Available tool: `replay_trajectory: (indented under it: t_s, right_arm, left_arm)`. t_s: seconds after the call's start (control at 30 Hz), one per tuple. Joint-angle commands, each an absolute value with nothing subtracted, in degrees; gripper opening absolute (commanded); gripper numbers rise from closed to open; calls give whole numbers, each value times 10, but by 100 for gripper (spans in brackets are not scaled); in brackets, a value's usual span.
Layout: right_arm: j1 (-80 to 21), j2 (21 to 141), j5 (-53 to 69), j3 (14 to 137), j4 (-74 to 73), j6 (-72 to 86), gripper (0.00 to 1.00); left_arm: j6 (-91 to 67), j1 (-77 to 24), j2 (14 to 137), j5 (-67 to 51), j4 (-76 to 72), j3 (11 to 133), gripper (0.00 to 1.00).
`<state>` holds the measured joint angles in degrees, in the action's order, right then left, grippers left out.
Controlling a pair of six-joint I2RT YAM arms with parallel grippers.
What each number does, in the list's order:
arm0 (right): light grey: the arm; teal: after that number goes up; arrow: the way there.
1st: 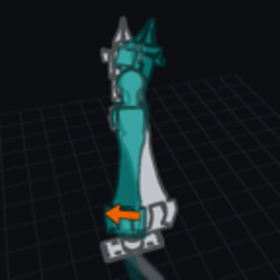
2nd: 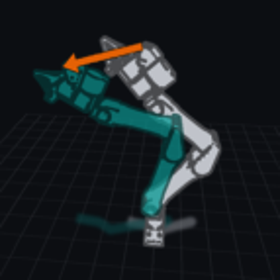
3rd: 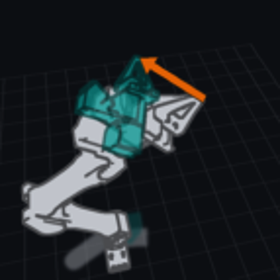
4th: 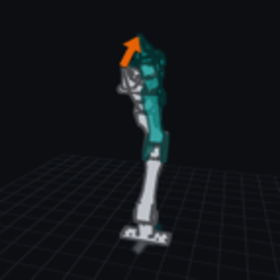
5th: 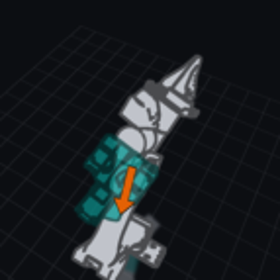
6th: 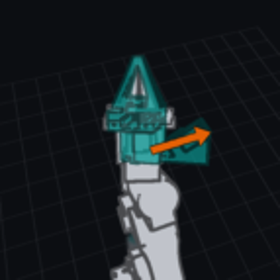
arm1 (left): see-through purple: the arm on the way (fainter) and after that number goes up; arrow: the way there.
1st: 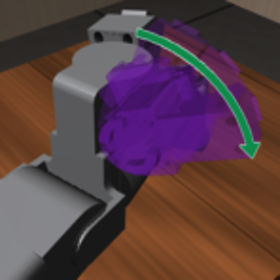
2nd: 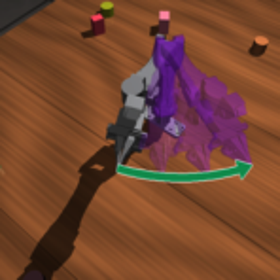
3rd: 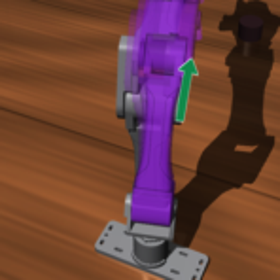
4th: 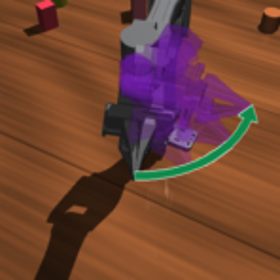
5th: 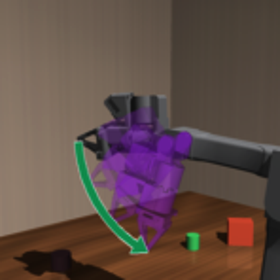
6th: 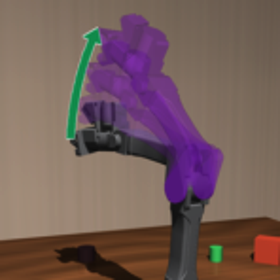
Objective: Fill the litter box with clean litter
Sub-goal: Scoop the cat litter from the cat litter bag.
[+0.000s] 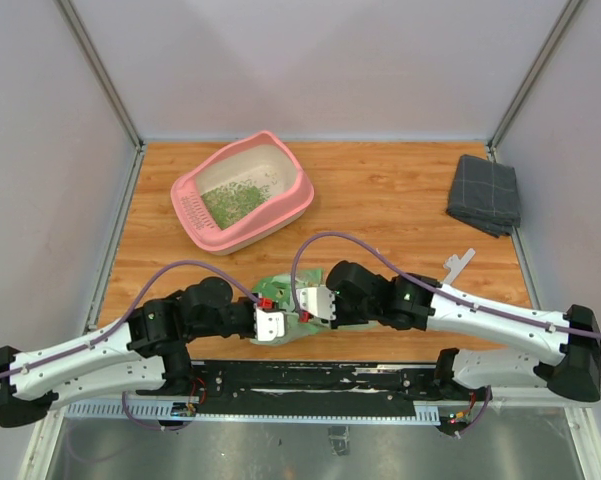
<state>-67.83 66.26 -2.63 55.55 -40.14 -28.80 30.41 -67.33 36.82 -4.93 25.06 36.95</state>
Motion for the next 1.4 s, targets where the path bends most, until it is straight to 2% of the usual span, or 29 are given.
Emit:
replay_trajectory:
  t_s: [0.0,0.33,0.37,0.4,0.47,0.5,0.6,0.7,0.8,0.9,1.07,1.17,1.27,1.37]
  right_arm:
    - [-670,654,34,491,-233,-229,1]
    - [-629,584,115,340,-30,-148,1]
    - [-627,574,104,334,-26,-139,1]
    - [-627,565,88,337,-40,-135,1]
    - [-627,550,53,364,-98,-142,1]
    - [-628,548,35,385,-135,-149,1]
    - [-625,559,14,443,-233,-178,1]
    - [-624,574,12,473,-283,-195,1]
    - [-624,572,13,494,-323,-210,1]
    - [-624,556,-6,516,-345,-226,1]
    - [-624,579,-9,551,-385,-247,1]
    - [-626,604,-2,570,-390,-246,1]
    - [-636,625,-7,580,-385,-249,1]
    - [-648,648,-20,586,-379,-255,1]
  left_arm:
    - [315,-675,351,-73,177,366,0]
    - [298,-675,367,-57,147,345,0]
    - [283,-676,375,-43,139,345,3]
    - [262,-676,383,-23,136,348,11]
    - [212,-676,400,26,136,360,41]
    - [180,-675,408,64,135,367,50]
    - [10,-675,429,200,141,397,61]
    - [-183,-676,438,320,234,450,64]
    - [-396,-675,414,422,358,486,61]
    - [-558,-676,350,470,431,483,58]
    - [-682,-675,261,497,469,425,41]
    - [-744,-676,275,506,506,385,40]
    - [-812,-675,307,508,516,351,33]
    - [-891,-676,335,510,519,308,38]
